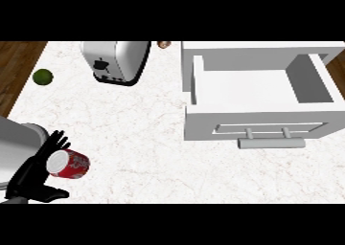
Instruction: Pick up the can, place it into the drawer and close the drawer
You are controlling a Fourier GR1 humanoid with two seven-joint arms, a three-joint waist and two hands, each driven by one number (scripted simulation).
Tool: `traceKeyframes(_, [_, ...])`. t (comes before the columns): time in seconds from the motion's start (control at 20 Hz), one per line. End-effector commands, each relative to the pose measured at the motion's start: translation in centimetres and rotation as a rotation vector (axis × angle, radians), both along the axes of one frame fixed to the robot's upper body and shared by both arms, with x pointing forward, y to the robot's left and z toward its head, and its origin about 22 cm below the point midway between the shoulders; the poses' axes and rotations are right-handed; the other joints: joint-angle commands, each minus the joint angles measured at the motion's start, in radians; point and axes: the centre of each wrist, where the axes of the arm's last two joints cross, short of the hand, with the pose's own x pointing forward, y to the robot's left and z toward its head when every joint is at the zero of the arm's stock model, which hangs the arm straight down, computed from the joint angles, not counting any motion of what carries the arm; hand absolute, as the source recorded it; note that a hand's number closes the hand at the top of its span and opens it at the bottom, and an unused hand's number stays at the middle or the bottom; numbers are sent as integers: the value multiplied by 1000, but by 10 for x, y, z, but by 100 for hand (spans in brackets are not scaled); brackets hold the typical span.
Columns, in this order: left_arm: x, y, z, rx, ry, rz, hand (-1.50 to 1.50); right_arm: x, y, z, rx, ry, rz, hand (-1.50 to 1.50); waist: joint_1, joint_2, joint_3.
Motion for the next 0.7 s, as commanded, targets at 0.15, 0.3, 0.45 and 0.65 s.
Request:
traceKeyframes(0.15, [2,-13,-22,-71,37,-5,-150,-10,-1,-13,16,-11,4,-150,4,2,-4])
traceKeyframes(0.3, [21,-13,-13,-109,34,-1,-150,9,3,8,8,1,-9,-150,10,2,-4])
traceKeyframes(0.45, [13,-15,-23,-148,20,-24,150,-17,-7,3,19,1,-9,-150,0,3,-5])
traceKeyframes(0.65, [6,-17,-25,-197,29,-109,150,-19,4,8,9,10,4,-150,4,2,-5])
